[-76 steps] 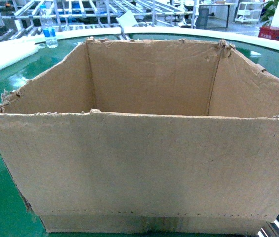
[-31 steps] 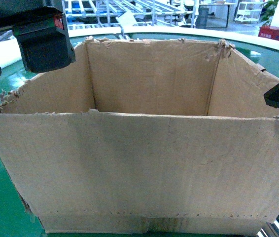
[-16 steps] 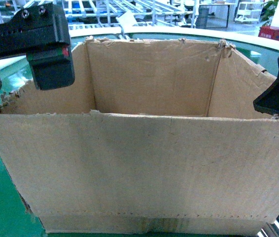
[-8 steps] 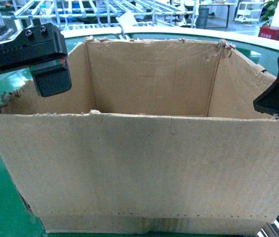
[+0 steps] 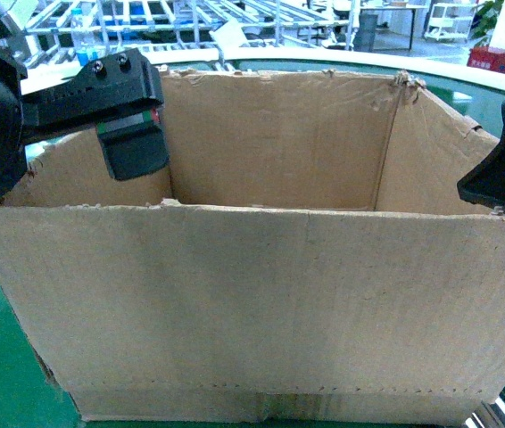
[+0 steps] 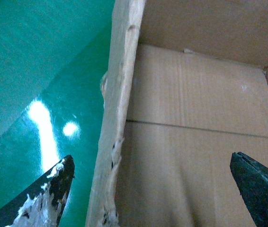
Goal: Sort boxes to right shelf from conveyor
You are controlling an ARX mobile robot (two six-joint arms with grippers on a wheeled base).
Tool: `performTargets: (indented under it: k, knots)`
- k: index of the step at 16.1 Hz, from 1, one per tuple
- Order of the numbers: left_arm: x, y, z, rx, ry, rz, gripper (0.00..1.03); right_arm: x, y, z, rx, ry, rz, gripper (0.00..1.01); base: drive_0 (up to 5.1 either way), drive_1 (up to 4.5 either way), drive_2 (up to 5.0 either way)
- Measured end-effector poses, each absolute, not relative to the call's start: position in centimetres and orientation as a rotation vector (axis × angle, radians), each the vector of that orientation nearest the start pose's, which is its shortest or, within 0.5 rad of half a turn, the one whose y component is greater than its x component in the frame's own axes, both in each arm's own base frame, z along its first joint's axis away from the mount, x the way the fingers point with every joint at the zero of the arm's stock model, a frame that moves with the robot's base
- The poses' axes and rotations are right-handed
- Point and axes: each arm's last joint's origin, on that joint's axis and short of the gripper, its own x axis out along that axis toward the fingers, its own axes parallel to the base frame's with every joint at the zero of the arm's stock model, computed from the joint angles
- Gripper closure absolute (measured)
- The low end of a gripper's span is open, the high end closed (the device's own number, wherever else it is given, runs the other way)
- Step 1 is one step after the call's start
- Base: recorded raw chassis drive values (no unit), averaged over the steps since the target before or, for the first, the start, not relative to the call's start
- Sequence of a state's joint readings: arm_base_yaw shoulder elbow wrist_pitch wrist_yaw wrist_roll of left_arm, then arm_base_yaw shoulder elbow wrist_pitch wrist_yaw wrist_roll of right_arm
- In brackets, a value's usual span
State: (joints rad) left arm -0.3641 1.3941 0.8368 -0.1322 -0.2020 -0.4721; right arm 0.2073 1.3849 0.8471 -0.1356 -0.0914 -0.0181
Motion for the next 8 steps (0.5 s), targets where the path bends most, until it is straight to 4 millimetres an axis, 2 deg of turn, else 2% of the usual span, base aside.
performTargets:
  k: [3,4,5,8]
  knots:
    - [26.89,-9.73,22.46,-0.283,0.699,-0.027,0.05,28.12,6.17,22.87,-0.056,0.672,0.293,0.03,0.0,0.0,0.0]
    - [26.88,-9.74,22.46,-0.286,0.7,-0.028,0.05,28.11,6.19,22.87,-0.056,0.673,0.294,0.06,0.0,0.0,0.0]
    - [26.89,-9.74,22.46,-0.288,0.7,-0.028,0.09,28.11,6.21,22.86,-0.054,0.674,0.3,0.16,0.0,0.0,0.0]
    - [26.88,-9.74,22.46,-0.29,0.701,-0.027,0.42,28.09,6.28,22.85,-0.052,0.674,0.309,0.49,0.0,0.0,0.0]
